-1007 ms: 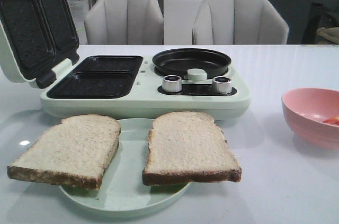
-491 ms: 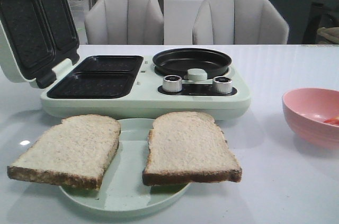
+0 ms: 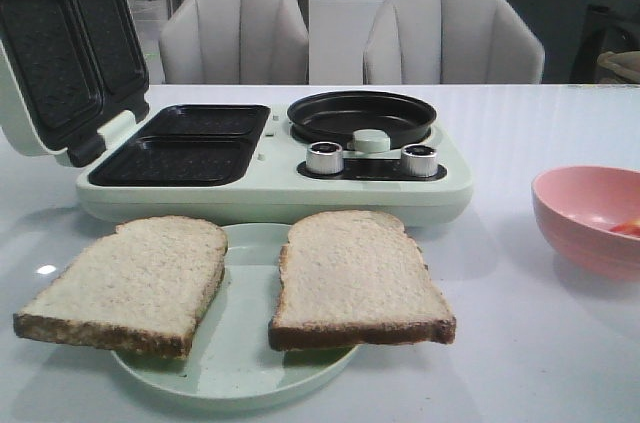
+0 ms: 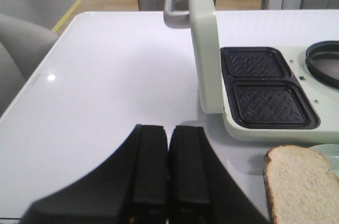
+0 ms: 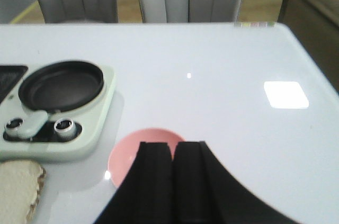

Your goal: Make breakfast with bread and shrimp

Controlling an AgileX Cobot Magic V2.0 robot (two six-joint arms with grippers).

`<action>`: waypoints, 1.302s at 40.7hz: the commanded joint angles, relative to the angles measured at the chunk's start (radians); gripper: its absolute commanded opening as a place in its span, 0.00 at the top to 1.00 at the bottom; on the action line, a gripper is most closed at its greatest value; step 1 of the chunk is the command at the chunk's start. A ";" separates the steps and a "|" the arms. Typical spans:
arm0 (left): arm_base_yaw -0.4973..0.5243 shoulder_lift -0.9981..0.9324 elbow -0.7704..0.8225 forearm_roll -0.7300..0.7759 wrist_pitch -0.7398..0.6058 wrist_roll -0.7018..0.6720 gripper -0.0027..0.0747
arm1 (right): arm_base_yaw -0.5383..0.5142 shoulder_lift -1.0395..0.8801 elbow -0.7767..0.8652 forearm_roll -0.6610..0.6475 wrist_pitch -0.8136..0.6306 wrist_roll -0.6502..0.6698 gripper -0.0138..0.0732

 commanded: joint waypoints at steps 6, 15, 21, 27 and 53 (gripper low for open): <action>-0.007 0.033 0.024 -0.015 -0.094 -0.005 0.84 | -0.006 0.107 0.030 0.013 -0.029 -0.012 0.79; -0.007 0.033 0.049 -0.015 -0.090 -0.005 0.78 | -0.006 0.150 0.055 0.013 -0.016 -0.012 0.69; -0.007 0.033 0.050 -0.007 -0.078 -0.005 0.37 | -0.006 0.150 0.055 0.012 -0.010 -0.012 0.31; -0.016 0.033 0.050 -0.007 -0.074 0.010 0.24 | -0.006 0.150 0.055 0.012 -0.033 -0.012 0.16; -0.500 0.148 0.051 0.145 -0.057 0.429 0.24 | -0.006 0.150 0.055 0.013 -0.035 -0.012 0.16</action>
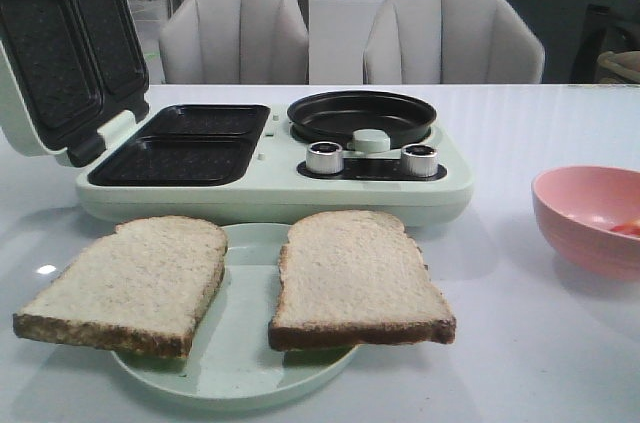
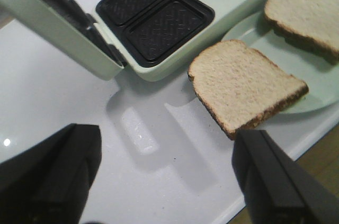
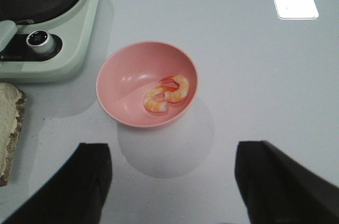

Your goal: Make breakfast with bread and shrimp

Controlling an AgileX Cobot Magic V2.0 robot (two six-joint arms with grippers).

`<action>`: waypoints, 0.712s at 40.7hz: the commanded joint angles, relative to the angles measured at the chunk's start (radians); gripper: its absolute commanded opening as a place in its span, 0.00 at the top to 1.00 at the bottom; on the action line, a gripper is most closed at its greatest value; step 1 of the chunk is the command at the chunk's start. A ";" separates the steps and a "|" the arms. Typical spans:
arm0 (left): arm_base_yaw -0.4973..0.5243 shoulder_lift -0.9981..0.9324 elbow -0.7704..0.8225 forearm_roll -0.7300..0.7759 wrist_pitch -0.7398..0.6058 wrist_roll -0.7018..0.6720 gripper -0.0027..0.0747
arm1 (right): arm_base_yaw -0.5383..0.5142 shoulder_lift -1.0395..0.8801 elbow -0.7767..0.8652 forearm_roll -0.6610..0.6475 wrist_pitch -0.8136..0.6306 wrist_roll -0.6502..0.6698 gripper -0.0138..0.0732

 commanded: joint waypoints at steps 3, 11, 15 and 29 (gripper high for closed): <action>-0.123 0.089 -0.025 0.175 -0.080 0.030 0.24 | -0.006 0.010 -0.029 0.001 -0.076 -0.011 0.16; -0.223 0.276 -0.025 0.337 -0.082 0.022 0.24 | -0.006 0.010 -0.029 0.001 -0.076 -0.011 0.16; -0.268 0.375 -0.025 0.352 -0.112 0.015 0.24 | -0.006 0.010 -0.029 0.001 -0.076 -0.011 0.16; -0.480 0.711 -0.025 0.952 -0.105 -0.621 0.24 | -0.006 0.010 -0.029 0.001 -0.076 -0.011 0.16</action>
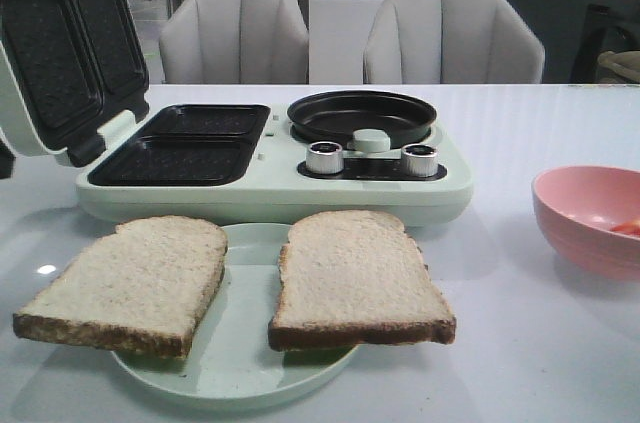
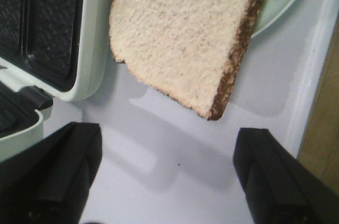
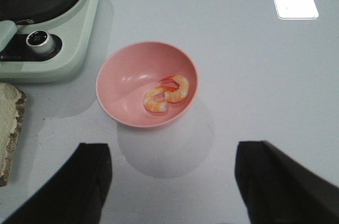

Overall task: Make breakfast with bread and shrimp
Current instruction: 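Grasp the bread slice nearest the left gripper and lift it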

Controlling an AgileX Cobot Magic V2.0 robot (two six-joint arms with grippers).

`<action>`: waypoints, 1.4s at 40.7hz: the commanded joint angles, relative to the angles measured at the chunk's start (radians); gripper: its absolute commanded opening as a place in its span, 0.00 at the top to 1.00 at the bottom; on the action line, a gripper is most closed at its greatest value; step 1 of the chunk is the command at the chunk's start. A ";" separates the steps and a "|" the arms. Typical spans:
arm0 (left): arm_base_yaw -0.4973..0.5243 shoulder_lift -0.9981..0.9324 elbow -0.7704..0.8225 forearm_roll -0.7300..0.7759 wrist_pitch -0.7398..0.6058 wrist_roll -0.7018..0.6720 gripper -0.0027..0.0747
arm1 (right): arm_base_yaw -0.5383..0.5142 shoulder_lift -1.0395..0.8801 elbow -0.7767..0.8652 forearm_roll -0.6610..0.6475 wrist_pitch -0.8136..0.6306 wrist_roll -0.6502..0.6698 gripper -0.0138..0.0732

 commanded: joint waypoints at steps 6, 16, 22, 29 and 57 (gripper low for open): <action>-0.044 0.193 -0.026 0.282 -0.022 -0.318 0.24 | -0.006 0.010 -0.029 0.001 -0.076 -0.009 0.16; -0.044 0.375 -0.026 0.560 0.025 -0.583 0.24 | -0.006 0.010 -0.029 0.001 -0.076 -0.009 0.16; -0.044 0.444 -0.026 0.650 0.082 -0.681 0.29 | -0.006 0.010 -0.029 0.001 -0.076 -0.009 0.16; -0.044 0.453 -0.026 0.666 0.068 -0.684 0.51 | -0.006 0.010 -0.029 0.001 -0.076 -0.009 0.16; -0.005 0.223 -0.118 0.722 0.147 -0.664 0.83 | -0.006 0.010 -0.029 0.001 -0.076 -0.009 0.16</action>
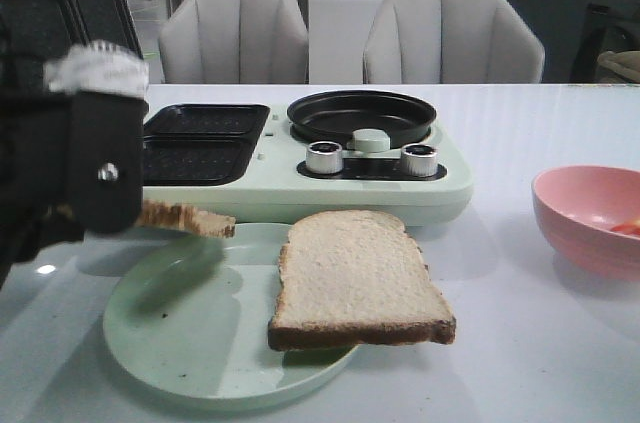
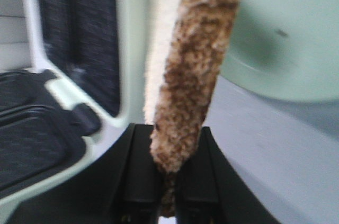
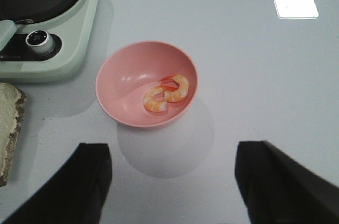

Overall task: Make breakfast with bread and shrimp
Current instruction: 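Grasp the bread slice nearest the left gripper and lift it, then lower the held bread into the farther press well, open left gripper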

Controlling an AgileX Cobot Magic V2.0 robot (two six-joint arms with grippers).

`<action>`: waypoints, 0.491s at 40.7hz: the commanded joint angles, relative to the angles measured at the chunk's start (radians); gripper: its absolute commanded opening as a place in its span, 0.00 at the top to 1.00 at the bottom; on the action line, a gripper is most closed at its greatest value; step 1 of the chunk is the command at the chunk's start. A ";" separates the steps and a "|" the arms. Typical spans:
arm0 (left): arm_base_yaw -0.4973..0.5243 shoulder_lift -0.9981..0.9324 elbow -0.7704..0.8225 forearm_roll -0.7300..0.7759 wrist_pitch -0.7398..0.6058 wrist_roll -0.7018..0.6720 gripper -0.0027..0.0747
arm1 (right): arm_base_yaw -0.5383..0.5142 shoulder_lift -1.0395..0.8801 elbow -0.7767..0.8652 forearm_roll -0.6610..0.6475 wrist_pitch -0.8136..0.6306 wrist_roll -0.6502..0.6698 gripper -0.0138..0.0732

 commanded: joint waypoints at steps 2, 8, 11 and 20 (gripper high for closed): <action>0.038 -0.072 -0.106 0.070 0.027 0.000 0.83 | -0.006 0.010 -0.029 0.001 -0.076 -0.009 0.16; 0.127 -0.072 -0.221 0.075 -0.093 0.074 0.83 | -0.006 0.010 -0.029 0.001 -0.076 -0.009 0.16; 0.182 -0.067 -0.275 0.075 -0.166 0.074 0.83 | -0.006 0.010 -0.029 0.001 -0.076 -0.009 0.16; 0.305 0.058 -0.430 0.078 -0.189 0.098 0.83 | -0.006 0.010 -0.029 0.001 -0.076 -0.009 0.16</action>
